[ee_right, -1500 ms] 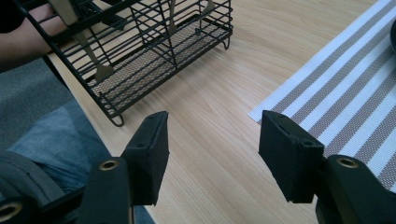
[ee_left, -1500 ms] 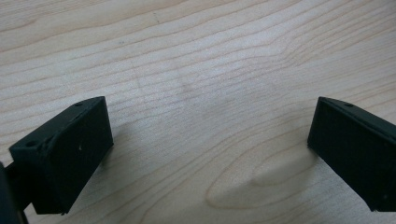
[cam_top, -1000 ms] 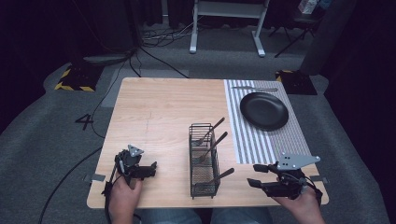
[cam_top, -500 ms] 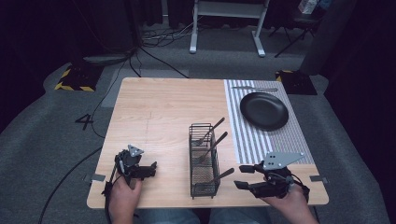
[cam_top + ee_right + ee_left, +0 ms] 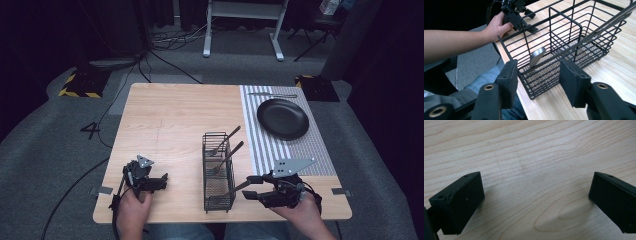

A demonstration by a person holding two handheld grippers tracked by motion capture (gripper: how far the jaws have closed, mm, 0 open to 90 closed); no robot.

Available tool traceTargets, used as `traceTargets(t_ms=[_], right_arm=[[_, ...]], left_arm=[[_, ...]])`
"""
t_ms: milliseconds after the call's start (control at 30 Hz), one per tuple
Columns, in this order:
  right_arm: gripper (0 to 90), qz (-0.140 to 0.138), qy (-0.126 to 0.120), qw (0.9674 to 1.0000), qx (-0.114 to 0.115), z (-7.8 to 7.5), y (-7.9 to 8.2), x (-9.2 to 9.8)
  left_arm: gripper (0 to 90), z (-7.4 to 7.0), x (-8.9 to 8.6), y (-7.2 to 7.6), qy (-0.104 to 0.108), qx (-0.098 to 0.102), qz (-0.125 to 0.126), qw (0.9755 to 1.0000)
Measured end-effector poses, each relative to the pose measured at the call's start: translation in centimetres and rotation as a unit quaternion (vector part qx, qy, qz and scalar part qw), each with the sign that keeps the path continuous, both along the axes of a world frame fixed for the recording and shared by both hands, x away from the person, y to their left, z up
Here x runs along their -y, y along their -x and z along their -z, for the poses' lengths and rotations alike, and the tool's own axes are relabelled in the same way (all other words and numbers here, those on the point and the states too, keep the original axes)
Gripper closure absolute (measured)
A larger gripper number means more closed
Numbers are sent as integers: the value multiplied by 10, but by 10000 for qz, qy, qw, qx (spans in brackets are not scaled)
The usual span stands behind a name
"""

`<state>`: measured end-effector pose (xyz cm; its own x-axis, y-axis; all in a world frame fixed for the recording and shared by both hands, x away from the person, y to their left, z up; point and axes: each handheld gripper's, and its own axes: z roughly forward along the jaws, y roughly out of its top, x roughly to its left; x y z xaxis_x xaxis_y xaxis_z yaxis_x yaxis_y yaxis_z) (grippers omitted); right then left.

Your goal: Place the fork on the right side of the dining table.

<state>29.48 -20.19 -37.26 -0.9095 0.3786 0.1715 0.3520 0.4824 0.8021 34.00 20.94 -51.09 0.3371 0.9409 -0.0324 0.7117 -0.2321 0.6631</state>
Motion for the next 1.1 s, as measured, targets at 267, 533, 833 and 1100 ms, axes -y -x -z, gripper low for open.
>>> traceTargets(t_ms=[267, 533, 833, 1100], right_arm=[[619, -124, -47, 9998, -171, 3, -6, -4], [742, -88, -57, 9998, -194, 1, -7, -8], [792, 60, -28, 9997, -253, -1, -8, -11], [806, 116, -26, 9996, -262, -2, -10, -12]], left_arm=[[1, 0, 0, 0, -1, 0, 0, 10000], [1, 0, 0, 0, -1, 0, 2, 10000], [1, 0, 0, 0, 6, -1, -7, 10000], [2, 0, 0, 0, 6, -1, -6, 10000]])
